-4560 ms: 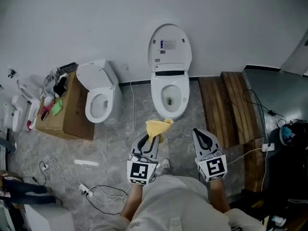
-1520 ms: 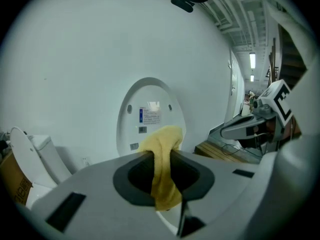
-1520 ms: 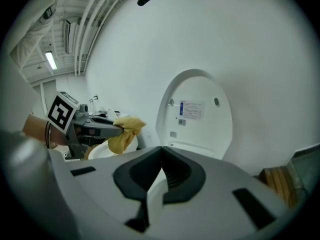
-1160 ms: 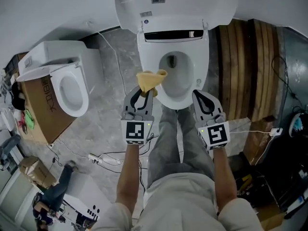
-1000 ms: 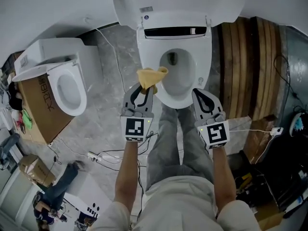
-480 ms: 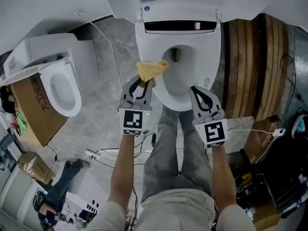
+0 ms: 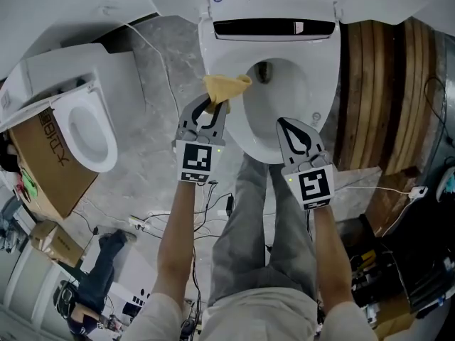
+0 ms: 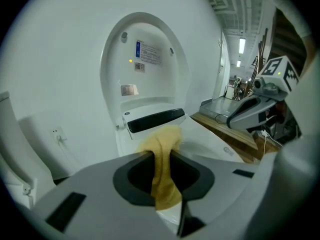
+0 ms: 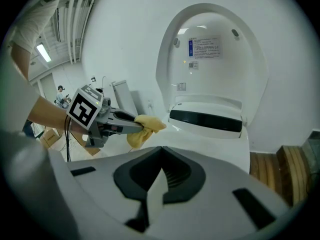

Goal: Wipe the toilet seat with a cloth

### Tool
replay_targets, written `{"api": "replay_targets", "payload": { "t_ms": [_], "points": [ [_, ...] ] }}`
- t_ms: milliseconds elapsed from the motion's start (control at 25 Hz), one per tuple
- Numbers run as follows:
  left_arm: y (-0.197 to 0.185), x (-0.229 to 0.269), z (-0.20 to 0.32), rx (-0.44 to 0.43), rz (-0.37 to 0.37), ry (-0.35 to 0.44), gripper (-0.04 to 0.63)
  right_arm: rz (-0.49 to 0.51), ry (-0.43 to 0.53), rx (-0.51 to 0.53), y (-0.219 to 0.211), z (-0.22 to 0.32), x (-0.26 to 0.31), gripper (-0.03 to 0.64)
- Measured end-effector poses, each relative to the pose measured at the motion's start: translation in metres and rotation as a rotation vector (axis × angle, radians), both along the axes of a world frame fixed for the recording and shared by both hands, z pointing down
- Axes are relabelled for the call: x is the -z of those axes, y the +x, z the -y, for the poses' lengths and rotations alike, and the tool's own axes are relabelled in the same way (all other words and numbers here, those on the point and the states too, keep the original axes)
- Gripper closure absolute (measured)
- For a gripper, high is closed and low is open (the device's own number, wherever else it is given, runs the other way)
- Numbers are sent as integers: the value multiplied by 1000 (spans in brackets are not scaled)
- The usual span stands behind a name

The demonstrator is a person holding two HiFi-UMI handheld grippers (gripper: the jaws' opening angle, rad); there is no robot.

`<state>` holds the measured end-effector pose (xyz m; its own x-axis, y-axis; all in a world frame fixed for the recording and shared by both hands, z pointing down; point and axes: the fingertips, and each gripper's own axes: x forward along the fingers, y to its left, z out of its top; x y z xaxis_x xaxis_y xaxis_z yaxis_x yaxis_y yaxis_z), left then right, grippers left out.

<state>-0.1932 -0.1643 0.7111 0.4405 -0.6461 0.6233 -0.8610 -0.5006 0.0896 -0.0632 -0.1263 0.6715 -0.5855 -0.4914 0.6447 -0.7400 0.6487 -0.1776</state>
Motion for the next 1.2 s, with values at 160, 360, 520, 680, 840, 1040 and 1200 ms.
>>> {"api": "replay_targets", "payload": {
  "t_ms": [160,360,520,680,840,1040,1200],
  "points": [
    [-1,-18,6,-23,12,-11,514,-5,-5,-13,3,1,-11,610],
    [-1,-39,13,-69,32,-22,514,-15,-12,-28,4,0,-16,610],
    [-1,-58,16,-108,65,-45,514,-15,-23,-38,4,-5,-20,610],
    [3,-75,18,-154,97,-64,514,-18,-33,-38,6,-10,-22,609],
    [5,-88,16,-186,119,-82,513,-21,-41,-38,10,-14,-25,609],
    [7,-96,13,-204,134,-110,513,-15,-49,-47,15,-18,-31,610],
    [8,-97,12,-183,109,-139,513,-9,-54,-30,17,-22,-31,610]
  ]
}}
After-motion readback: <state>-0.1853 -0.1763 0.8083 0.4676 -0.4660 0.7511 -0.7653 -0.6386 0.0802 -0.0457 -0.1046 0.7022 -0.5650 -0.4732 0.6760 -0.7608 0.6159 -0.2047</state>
